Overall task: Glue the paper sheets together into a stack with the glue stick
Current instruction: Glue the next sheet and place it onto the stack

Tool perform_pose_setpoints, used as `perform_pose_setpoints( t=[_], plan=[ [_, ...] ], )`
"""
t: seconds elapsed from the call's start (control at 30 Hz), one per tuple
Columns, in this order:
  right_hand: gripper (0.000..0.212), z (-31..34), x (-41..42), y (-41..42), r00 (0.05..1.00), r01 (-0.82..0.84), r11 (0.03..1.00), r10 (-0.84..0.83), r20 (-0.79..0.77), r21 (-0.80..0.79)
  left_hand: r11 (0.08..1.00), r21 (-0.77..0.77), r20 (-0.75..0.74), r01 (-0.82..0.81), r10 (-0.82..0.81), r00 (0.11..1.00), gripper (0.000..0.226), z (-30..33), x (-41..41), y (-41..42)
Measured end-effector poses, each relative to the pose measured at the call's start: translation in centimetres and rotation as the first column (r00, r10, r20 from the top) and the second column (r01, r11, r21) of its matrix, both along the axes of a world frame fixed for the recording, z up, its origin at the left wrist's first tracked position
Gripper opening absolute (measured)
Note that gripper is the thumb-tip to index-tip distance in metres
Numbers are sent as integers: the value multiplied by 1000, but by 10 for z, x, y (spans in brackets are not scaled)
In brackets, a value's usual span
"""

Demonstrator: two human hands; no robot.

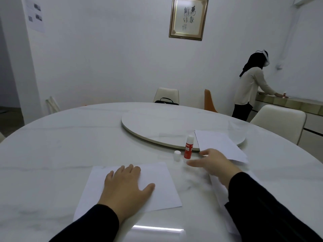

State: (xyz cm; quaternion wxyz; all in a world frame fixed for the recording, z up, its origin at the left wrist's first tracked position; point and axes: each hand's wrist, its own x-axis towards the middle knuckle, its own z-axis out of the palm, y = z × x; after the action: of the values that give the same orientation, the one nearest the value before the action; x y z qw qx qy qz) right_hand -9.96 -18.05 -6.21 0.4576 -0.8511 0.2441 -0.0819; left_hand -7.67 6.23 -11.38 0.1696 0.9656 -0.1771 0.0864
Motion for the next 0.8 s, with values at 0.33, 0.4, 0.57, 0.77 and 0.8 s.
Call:
perform_pose_setpoints(
  t=[0.33, 0.4, 0.57, 0.77, 0.8],
  plan=[
    [28, -22, 44, 20, 978, 99, 990, -79, 195, -97, 987, 87, -137, 134, -122, 983, 67, -3, 7, 5],
    [17, -21, 42, 19, 965, 132, 986, -105, 242, -98, 983, 108, -146, 151, -134, 980, 67, -3, 10, 4],
    [7, 0, 18, 24, 946, 14, 955, 83, 313, -296, 968, 141, -234, 205, -169, 957, 65, 6, 20, -3],
    [19, 16, -1, 37, 914, -89, 970, 170, 370, -225, 970, 37, -120, 241, -235, 965, 54, 7, 25, -34],
    [16, 15, -1, 40, 898, -89, 988, 135, 418, -127, 968, 44, -110, 247, -241, 964, 54, 4, 25, -37]
  ],
)
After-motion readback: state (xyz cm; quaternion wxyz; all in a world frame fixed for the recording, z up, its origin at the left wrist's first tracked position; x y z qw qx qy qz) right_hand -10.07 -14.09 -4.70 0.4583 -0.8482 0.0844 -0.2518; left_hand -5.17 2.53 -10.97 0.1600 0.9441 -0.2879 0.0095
